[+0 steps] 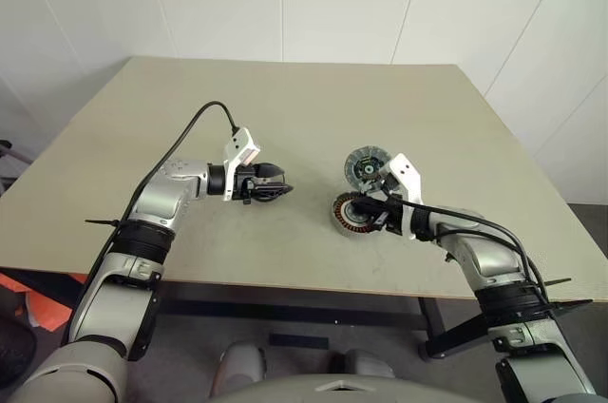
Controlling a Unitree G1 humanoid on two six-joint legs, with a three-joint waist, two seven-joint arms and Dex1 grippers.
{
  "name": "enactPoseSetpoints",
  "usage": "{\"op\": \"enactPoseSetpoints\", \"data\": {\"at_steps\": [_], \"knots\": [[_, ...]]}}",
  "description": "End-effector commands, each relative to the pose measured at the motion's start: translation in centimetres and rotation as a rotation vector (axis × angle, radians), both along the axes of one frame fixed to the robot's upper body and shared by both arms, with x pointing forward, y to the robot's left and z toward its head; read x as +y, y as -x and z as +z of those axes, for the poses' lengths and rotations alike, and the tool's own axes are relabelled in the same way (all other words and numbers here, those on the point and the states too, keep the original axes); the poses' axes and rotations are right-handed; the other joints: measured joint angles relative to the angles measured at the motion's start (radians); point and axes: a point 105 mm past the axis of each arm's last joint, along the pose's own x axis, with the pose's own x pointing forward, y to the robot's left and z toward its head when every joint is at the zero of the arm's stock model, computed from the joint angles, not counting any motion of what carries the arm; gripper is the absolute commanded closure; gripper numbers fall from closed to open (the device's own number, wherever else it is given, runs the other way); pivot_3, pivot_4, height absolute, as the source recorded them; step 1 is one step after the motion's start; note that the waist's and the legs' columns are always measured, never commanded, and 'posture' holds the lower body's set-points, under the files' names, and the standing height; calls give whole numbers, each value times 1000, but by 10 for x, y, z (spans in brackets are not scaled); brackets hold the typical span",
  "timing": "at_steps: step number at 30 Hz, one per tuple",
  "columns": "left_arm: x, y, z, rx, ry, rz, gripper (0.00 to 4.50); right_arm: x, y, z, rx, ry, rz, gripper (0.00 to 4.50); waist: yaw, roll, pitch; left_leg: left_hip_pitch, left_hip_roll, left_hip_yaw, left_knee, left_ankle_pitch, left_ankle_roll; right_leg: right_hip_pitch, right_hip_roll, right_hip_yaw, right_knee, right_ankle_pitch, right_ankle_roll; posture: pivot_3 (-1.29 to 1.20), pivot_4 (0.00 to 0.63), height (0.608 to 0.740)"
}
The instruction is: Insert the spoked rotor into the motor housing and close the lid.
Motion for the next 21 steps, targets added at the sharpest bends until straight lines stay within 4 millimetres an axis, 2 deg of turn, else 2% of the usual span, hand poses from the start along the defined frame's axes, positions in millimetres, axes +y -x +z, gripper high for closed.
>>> {"op": "enactPoseSetpoints", "data": {"at_steps": [1, 3, 4, 7, 12, 16, 20, 21], "knots": [[-1, -3, 13, -53, 12, -9, 1737, 12, -9, 43, -113, -147, 4, 4470, -1, 0, 0, -2, 0, 0, -3, 1, -1, -3, 0, 0, 0, 0, 0, 0, 0, 740], [-1, -3, 14, -53, 15, -10, 1737, 17, -14, 70, -180, -254, 2, 4470, -4, 1, 1, -14, 0, 1, -5, 2, -3, -14, 0, 0, 5, 2, -4, 0, 0, 740], [-2, -2, 14, -54, 15, -11, 1737, 18, -14, 78, -202, -277, 5, 4470, -3, 2, 1, -18, -1, 1, -4, 3, -4, -22, 0, 0, 11, 7, -12, 0, 0, 740], [-3, -2, 14, -54, 17, -13, 1737, 19, -14, 81, -216, -279, 10, 4470, 1, 2, 1, -30, 1, 1, -9, 9, -6, -38, 2, -1, 15, 6, -16, 0, 0, 740], [-1, -1, 13, -53, 16, -10, 1737, 14, 3, 40, -162, -48, 95, 4470, 7, 2, 1, -32, 2, 0, -9, 8, -5, -41, 2, -3, 19, 2, -19, 0, 0, 740], [1, -1, 12, -51, 13, -6, 1737, 0, 16, 11, -67, 23, 109, 4470, 3, 2, 1, -32, 2, 0, -9, 8, -5, -40, 1, -3, 15, 2, -18, 0, 0, 740], [0, 0, 13, -50, 15, -8, 1737, -8, 24, -10, -5, 76, 113, 4470, 1, 2, 1, -25, 3, 1, -9, 5, -8, -29, 2, -3, 13, 1, -16, 0, 0, 740], [0, -1, 13, -50, 14, -8, 1737, -10, 26, -15, -4, 98, 117, 4470, 2, 2, 1, -21, 3, 0, -9, 5, -8, -25, 2, -4, 13, -3, -10, 0, 0, 740]]}}
